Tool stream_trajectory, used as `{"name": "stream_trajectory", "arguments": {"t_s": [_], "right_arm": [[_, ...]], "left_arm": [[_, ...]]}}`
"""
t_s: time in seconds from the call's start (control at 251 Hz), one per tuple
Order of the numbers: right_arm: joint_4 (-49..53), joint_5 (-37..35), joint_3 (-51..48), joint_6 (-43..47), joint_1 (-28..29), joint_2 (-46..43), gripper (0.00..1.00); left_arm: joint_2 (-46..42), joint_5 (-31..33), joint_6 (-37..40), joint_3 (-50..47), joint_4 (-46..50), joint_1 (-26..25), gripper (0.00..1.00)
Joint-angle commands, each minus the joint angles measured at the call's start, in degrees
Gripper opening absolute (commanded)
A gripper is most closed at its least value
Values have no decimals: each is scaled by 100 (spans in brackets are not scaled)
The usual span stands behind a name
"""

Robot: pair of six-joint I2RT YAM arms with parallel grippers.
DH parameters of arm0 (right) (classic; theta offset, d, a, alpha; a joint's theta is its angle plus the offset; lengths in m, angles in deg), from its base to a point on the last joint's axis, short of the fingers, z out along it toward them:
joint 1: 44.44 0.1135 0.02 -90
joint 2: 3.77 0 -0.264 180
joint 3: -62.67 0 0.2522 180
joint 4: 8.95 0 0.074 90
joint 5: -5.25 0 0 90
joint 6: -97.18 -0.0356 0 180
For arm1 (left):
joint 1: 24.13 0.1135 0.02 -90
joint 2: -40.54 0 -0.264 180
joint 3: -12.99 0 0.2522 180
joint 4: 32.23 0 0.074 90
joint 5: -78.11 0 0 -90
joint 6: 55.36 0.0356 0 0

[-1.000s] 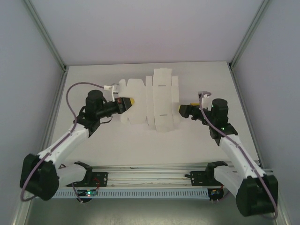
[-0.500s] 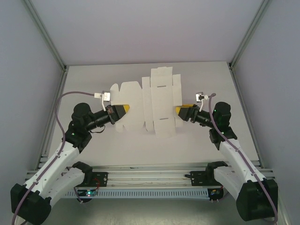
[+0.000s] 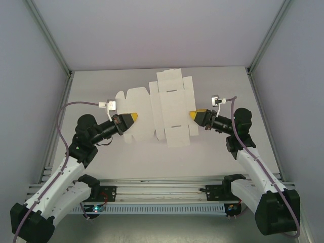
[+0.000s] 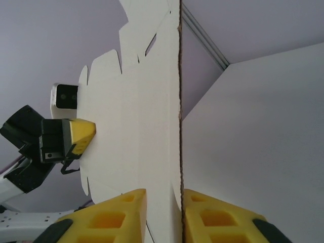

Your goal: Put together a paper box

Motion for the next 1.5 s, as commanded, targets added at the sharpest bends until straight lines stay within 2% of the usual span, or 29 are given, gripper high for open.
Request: {"name": "stream_trajectory", "arguments": {"t_s": [0.0,0.152,0.267,0.307,0.323,0.347,0.403,0.459,0.471,0.547,0.647,0.71,0.774,0.854,1.002,1.066,1.165,1.245,1.361,1.421,1.497], "right_arm": [[-236,216,163,121,78,-135,18],[-147,292,212,369,288,-126,15],[52,131,312,603,426,-159,0],[199,63,369,724,428,-192,0],[292,31,401,792,428,-202,0],[485,-28,462,938,428,-228,0],[1075,-279,628,1406,445,-282,0],[1816,-552,853,2017,479,-295,0],[1952,-603,857,2146,492,-287,0],[2615,-870,983,2887,566,-201,0],[3031,-757,1045,3573,646,14,0],[3735,-870,1308,4212,681,184,0],[4396,-1104,1623,4674,725,401,0],[4999,-1456,1982,5156,825,785,0],[5554,-2723,2540,6018,1225,1683,0],[5696,-2941,2750,6500,1375,2027,0],[5262,-3370,2686,7081,1621,2254,0],[4717,-3390,2420,7690,1795,2268,0],[4257,-3722,2361,8014,1962,2358,0],[4215,-3899,2429,8229,2010,2426,0],[4213,-4065,2454,8539,2082,2483,0]], "left_arm": [[-35,40,-86,-8,-386,-67,0],[-55,145,-225,-125,-617,-67,0],[-45,217,-296,-196,-624,-67,0],[-77,300,-233,-178,-424,-67,1],[-97,346,-200,-158,-307,-66,5],[-133,441,-127,-126,-75,-64,17],[-251,829,146,-14,642,-67,52],[-383,1427,372,96,1453,-67,97],[-414,1584,426,130,1638,-67,100],[-526,2812,680,404,3019,-69,100],[-556,4393,723,790,4594,-66,100],[-534,5017,691,1000,5282,-71,100],[-522,5254,706,1121,5579,-67,100],[-529,5034,799,1144,5410,-68,100],[-374,3821,1103,1023,4368,-69,100],[-206,3422,1136,1044,3994,-67,100],[137,2860,1176,1198,3589,-69,100],[427,2441,1219,1326,3355,-76,100],[843,1686,1341,1455,2916,-74,100],[1053,1571,1437,1626,2887,-75,100],[1302,2037,1449,1940,3192,-78,100]]}}
